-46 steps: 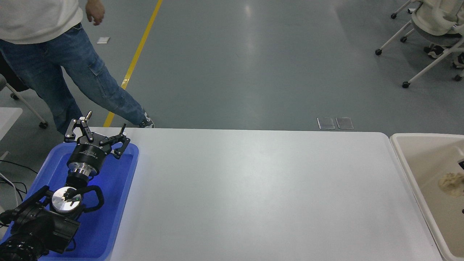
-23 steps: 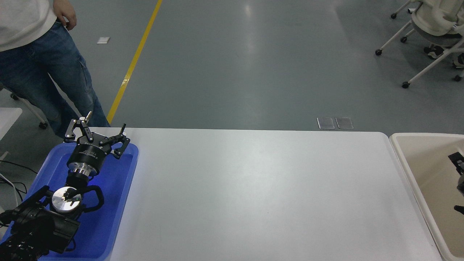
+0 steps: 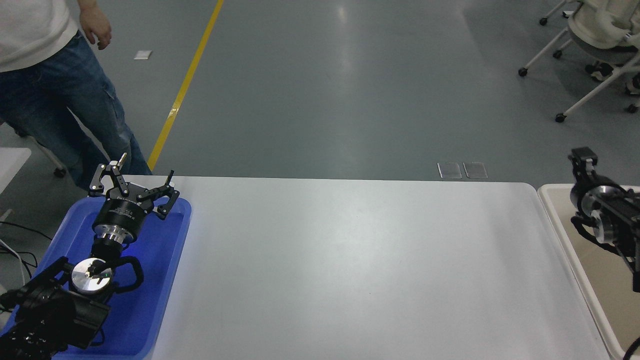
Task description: Pick up paper ball place in dustbin
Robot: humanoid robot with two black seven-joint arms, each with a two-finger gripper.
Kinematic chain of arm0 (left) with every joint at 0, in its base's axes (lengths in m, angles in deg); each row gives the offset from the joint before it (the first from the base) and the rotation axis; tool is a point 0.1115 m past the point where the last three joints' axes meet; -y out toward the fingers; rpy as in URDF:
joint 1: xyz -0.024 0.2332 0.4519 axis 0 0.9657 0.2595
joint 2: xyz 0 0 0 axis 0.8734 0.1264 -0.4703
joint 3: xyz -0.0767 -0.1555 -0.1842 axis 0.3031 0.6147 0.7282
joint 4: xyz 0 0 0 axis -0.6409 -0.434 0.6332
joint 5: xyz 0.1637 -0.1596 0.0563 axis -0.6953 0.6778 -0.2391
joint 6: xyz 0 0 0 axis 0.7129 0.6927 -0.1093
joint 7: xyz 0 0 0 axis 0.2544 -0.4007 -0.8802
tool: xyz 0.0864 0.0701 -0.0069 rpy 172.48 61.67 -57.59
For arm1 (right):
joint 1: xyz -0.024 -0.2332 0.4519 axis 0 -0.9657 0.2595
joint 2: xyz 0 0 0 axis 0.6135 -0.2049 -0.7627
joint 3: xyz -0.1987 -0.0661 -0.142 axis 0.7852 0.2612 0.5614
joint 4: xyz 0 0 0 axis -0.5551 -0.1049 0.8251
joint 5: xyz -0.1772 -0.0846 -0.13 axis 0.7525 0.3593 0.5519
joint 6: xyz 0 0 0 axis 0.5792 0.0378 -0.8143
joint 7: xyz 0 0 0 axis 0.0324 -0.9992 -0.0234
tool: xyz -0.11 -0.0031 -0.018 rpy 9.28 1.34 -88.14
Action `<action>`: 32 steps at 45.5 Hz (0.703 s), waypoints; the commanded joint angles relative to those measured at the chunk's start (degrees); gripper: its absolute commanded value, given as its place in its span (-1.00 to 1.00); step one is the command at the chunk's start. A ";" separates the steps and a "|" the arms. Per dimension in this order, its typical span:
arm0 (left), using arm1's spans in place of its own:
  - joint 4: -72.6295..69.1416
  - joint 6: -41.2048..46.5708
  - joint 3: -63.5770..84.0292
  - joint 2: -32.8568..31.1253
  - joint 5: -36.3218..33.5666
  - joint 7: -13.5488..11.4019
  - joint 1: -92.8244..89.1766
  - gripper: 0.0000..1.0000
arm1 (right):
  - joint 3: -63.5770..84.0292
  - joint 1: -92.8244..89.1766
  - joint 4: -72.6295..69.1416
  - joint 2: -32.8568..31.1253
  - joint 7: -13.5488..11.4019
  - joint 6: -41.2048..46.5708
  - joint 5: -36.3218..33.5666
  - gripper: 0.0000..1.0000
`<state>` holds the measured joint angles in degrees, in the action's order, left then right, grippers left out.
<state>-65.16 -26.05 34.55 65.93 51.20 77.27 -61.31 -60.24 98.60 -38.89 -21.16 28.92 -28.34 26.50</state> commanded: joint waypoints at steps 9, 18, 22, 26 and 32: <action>0.01 0.00 0.00 -0.01 0.00 -0.01 0.00 1.00 | -20.21 -5.74 -12.51 4.60 22.04 1.15 0.39 1.00; 0.01 0.00 0.00 -0.01 0.00 -0.01 0.00 1.00 | -22.24 -10.22 -13.04 9.69 23.27 1.15 0.48 1.00; 0.01 0.00 0.00 -0.01 0.00 -0.01 0.00 1.00 | -22.24 -12.94 -12.86 12.42 23.27 1.15 0.48 1.00; 0.01 0.00 0.00 -0.01 0.00 -0.01 0.00 1.00 | -22.24 -14.97 -12.95 14.53 23.27 1.15 0.48 1.00; 0.01 0.00 0.00 -0.01 0.00 -0.01 0.00 1.00 | -22.24 -16.55 -12.86 15.06 23.27 1.15 0.48 1.00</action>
<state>-65.15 -26.05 34.55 65.91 51.20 77.27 -61.31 -81.31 86.28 -51.26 -9.59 51.01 -27.27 26.95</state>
